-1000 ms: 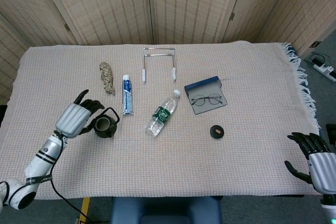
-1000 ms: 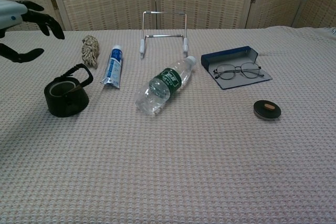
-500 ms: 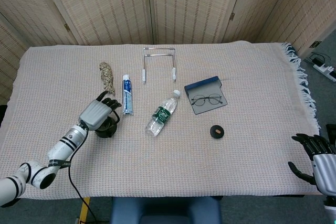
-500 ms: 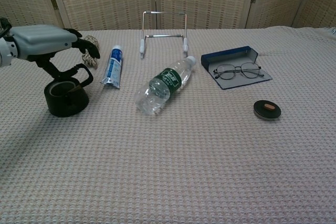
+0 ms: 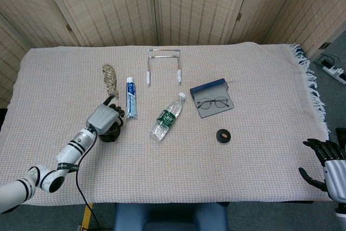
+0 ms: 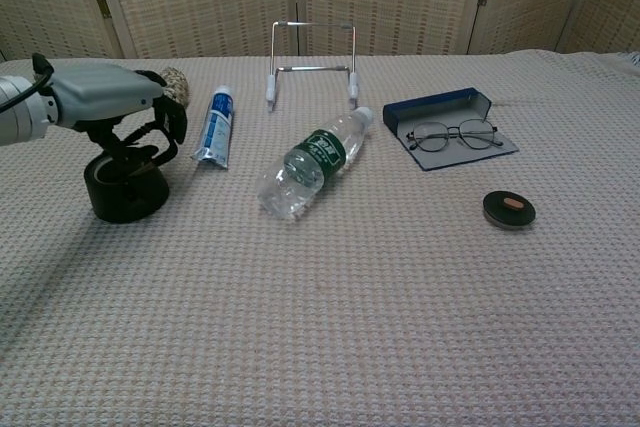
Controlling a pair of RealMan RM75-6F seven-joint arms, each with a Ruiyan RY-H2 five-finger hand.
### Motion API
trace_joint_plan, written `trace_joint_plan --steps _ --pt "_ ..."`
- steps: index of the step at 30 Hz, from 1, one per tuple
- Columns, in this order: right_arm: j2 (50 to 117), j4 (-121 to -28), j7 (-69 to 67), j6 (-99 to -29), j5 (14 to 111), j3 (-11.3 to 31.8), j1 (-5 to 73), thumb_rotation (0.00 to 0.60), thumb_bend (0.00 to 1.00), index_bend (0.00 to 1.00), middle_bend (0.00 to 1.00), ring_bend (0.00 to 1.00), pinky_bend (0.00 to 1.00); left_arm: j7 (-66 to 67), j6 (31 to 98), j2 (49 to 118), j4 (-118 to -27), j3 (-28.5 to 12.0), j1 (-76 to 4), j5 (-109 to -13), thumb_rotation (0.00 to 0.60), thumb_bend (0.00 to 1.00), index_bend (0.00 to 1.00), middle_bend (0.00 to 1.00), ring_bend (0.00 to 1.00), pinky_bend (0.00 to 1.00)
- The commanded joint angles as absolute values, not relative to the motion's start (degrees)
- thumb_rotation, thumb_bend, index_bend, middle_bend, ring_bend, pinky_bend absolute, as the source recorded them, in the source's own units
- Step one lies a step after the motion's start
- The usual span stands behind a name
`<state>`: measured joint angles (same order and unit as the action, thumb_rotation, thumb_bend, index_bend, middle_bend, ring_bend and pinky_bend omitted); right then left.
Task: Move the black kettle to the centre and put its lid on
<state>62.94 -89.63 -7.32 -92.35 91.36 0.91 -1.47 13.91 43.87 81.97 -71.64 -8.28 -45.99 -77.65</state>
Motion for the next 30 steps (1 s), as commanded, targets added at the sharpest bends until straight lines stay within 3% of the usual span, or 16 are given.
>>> trace_joint_plan --steps 1,6,20,30 --pt "63.0 -89.5 -7.4 -92.3 91.3 0.9 -1.5 0.600 0.28 0.23 0.24 0.21 0.15 13.7 43.9 82.3 -71.0 -7.8 -46.3 -77.8 0.600 0.47 0.36 0.31 0.27 0.00" --pt "63.1 -89.3 -7.6 -92.1 91.1 1.0 -1.5 0.600 0.28 0.23 0.24 0.21 0.15 12.3 44.7 83.3 -69.7 -7.4 -46.6 -78.4 0.600 0.47 0.40 0.35 0.30 0.00" --pt "63.1 -89.6 -7.4 -91.8 90.8 1.2 -1.5 0.600 0.28 0.23 0.24 0.21 0.15 1.1 51.8 88.2 -60.0 -5.9 -46.9 -84.8 0.600 0.48 0.70 0.65 0.56 0.02" --pt "63.2 -89.6 -7.3 -91.4 90.8 1.4 -1.2 0.600 0.28 0.23 0.24 0.21 0.15 -6.9 58.2 86.7 -60.0 -5.9 -44.8 -86.1 0.600 0.51 0.74 0.69 0.60 0.04"
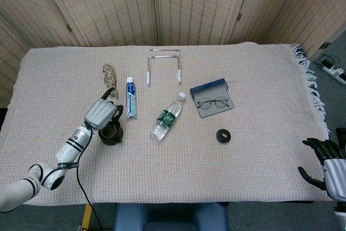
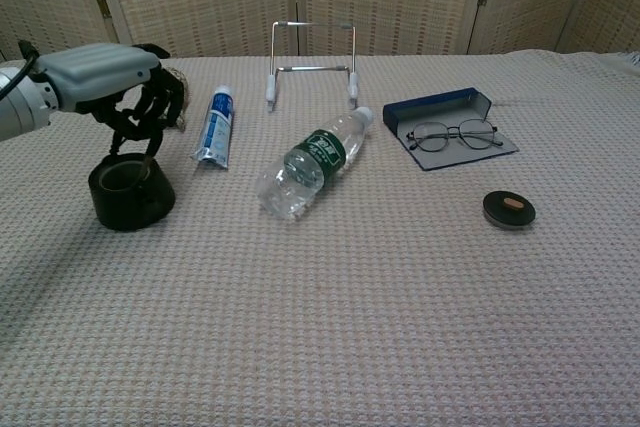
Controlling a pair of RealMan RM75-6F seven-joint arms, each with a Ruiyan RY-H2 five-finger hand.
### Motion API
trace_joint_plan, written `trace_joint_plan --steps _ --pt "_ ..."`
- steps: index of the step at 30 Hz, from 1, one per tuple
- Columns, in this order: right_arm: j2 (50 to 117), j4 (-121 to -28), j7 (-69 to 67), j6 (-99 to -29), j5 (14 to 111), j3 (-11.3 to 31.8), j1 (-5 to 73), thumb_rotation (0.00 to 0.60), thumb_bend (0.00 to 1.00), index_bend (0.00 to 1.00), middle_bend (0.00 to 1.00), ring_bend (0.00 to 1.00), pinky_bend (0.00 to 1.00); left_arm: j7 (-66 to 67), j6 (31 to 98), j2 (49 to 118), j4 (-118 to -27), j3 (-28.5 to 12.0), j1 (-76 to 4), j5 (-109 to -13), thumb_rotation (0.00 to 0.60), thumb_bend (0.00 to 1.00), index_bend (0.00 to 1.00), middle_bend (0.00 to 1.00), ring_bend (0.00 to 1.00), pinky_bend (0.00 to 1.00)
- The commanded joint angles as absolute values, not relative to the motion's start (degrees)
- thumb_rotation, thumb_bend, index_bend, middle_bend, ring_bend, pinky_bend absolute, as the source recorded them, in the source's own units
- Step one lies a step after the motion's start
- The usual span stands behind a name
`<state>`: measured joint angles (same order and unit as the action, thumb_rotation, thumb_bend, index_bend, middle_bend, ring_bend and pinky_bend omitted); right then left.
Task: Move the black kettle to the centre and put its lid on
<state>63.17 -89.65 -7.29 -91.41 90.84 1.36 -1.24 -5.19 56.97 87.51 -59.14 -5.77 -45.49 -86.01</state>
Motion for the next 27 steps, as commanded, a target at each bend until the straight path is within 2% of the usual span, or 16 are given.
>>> trace_joint_plan --steps 1,17,27 --pt "63.2 -89.5 -7.4 -91.4 90.9 1.4 -1.2 0.600 0.28 0.23 0.24 0.21 0.15 -7.5 58.6 86.3 -60.4 -6.0 -44.5 -86.1 0.600 0.52 0.74 0.69 0.60 0.04" --pt "63.8 -88.4 -8.3 -91.0 90.9 1.3 -1.1 0.600 0.28 0.23 0.24 0.21 0.15 -6.9 66.2 80.0 -73.1 -6.1 -41.7 -88.6 0.600 0.58 0.75 0.71 0.61 0.04" --pt "63.2 -88.6 -8.1 -91.2 90.9 1.3 -1.2 0.600 0.28 0.23 0.24 0.21 0.15 0.1 67.3 78.1 -84.1 -5.2 -42.9 -93.5 0.600 0.58 0.74 0.71 0.61 0.04"
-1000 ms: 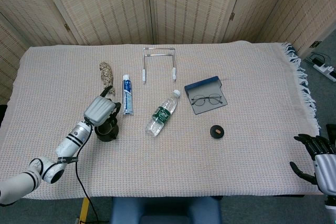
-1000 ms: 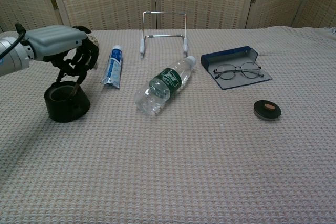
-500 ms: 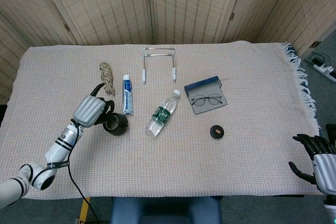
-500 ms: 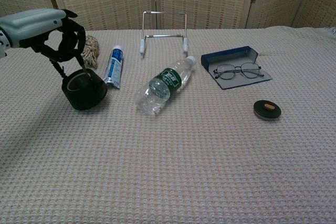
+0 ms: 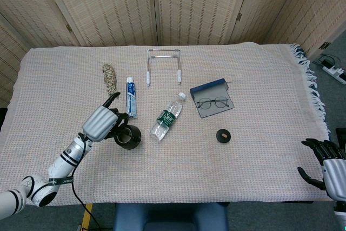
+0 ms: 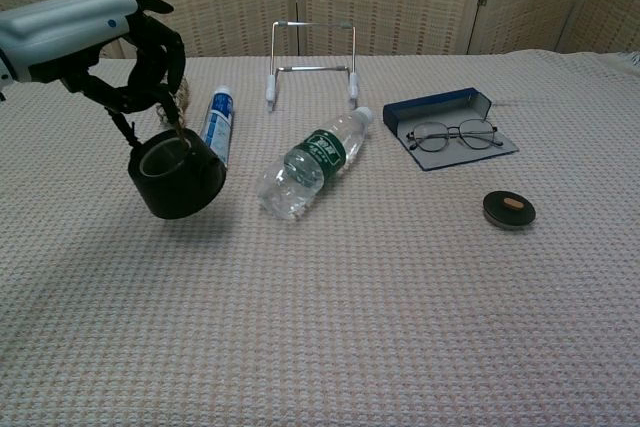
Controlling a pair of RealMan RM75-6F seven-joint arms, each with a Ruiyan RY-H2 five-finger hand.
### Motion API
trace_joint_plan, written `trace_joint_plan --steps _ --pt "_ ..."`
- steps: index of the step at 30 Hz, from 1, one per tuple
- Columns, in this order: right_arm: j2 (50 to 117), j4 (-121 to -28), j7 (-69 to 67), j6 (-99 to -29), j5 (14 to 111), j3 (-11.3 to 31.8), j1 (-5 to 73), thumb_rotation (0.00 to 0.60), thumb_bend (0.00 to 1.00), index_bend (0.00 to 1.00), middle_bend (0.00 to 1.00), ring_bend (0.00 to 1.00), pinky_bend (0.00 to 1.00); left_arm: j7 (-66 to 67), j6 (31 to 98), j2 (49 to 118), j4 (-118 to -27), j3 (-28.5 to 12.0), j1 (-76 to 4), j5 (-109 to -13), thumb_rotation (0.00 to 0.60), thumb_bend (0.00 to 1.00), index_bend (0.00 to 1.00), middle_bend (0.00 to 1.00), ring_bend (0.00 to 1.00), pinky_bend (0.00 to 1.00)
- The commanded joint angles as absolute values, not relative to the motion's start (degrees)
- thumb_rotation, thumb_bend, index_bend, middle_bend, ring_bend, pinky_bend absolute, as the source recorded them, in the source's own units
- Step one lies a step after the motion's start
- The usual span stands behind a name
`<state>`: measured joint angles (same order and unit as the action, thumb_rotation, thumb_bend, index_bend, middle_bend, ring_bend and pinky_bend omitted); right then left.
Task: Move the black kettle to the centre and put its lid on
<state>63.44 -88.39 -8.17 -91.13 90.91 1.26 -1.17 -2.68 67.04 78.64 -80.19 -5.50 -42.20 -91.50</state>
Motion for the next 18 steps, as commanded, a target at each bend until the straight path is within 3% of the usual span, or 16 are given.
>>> trace_joint_plan --steps 1,9,18 --pt "63.1 -88.7 -8.0 -91.3 90.9 1.3 -1.2 0.600 0.28 0.23 0.24 0.21 0.15 0.9 67.0 78.1 -85.1 -5.2 -43.2 -93.7 0.600 0.58 0.74 0.71 0.61 0.04" --pt "62.9 -88.7 -8.1 -91.2 91.0 1.2 -1.3 0.600 0.28 0.23 0.24 0.21 0.15 7.1 63.3 80.6 -90.4 -5.5 -46.0 -94.8 0.600 0.58 0.74 0.71 0.60 0.03" --pt "62.3 -88.8 -8.1 -91.3 90.6 1.3 -1.5 0.600 0.28 0.23 0.24 0.21 0.15 11.4 58.2 86.1 -89.9 -6.9 -50.1 -93.9 0.600 0.58 0.74 0.71 0.60 0.02"
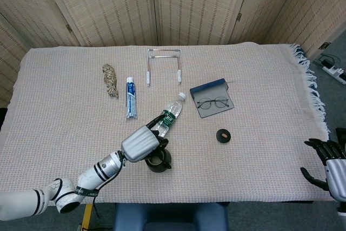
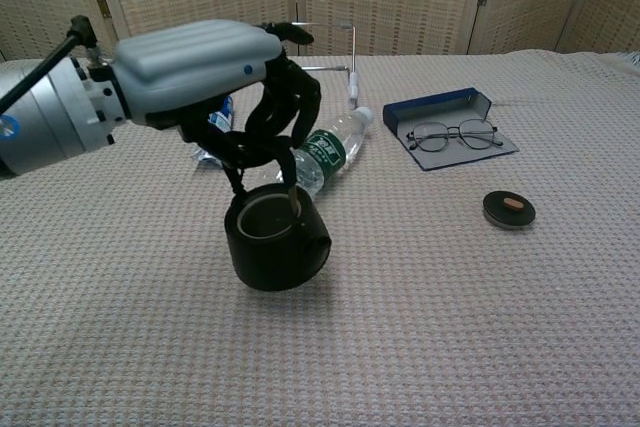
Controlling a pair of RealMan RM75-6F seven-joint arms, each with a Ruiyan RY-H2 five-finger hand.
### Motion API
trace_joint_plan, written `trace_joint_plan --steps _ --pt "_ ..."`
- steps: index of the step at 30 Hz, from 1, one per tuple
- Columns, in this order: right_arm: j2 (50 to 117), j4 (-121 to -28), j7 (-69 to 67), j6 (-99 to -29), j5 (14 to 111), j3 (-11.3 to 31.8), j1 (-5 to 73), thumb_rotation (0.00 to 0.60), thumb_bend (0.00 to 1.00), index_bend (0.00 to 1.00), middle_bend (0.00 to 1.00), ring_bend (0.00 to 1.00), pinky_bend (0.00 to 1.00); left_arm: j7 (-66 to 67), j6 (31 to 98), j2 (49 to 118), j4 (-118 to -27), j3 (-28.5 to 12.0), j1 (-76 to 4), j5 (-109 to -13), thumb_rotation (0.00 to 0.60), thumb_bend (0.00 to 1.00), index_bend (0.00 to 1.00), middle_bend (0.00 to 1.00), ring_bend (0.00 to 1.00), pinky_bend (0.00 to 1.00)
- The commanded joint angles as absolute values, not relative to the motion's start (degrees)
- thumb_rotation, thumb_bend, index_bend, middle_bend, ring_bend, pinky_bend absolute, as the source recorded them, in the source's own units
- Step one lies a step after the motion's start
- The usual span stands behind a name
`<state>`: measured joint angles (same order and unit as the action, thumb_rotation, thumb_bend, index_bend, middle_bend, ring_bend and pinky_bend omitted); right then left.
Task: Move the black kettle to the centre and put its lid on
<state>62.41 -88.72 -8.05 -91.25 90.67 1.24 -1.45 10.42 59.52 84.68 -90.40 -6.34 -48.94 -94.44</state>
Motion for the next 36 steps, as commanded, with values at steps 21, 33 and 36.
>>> trace_joint_plan --steps 21,33,36 --pt "62.2 -87.3 -9.8 -91.5 89.6 1.2 -2.4 0.600 0.28 0.23 0.24 0.21 0.15 17.3 51.3 97.4 -80.9 -11.6 -58.3 -88.0 0.600 0.58 0.72 0.71 0.59 0.01" --pt "62.3 -87.0 -10.1 -91.3 89.5 1.4 -2.3 0.600 0.28 0.23 0.24 0.21 0.15 23.3 49.5 99.3 -76.2 -11.4 -58.2 -81.9 0.600 0.51 0.44 0.47 0.38 0.00" --pt "62.3 -87.1 -10.0 -91.1 89.6 1.4 -2.2 0.600 0.28 0.23 0.24 0.21 0.15 27.9 47.6 98.5 -78.1 -11.6 -58.0 -77.4 0.600 0.43 0.21 0.24 0.19 0.00"
